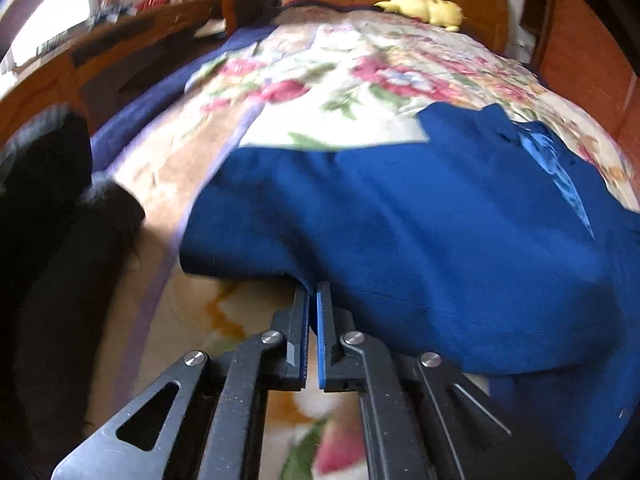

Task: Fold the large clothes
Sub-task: 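Fold the held sleeve across the jacket body with the left tool, release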

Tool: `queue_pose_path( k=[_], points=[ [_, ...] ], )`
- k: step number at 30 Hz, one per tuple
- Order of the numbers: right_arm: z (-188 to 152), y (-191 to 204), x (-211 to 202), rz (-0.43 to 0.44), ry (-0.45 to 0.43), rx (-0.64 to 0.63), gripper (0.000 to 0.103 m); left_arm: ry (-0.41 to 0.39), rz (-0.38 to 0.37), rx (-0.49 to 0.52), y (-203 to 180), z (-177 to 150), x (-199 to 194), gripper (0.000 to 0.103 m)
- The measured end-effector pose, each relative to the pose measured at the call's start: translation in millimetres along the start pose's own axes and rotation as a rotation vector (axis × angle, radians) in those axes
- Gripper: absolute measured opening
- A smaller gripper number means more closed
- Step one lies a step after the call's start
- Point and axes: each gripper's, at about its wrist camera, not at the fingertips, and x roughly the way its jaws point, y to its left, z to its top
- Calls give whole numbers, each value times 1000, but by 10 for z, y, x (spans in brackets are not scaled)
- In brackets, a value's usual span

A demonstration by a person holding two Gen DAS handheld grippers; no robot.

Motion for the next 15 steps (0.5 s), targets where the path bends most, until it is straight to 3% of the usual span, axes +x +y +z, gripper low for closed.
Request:
queue_pose_path(
  k=[5, 15],
  points=[
    [-8, -88, -118, 4, -19, 20, 103, -106, -5, 77, -256, 76, -454, 3],
    [-233, -501, -398, -98, -5, 74, 103, -293, -137, 241, -1174, 152, -1535, 2]
  ],
)
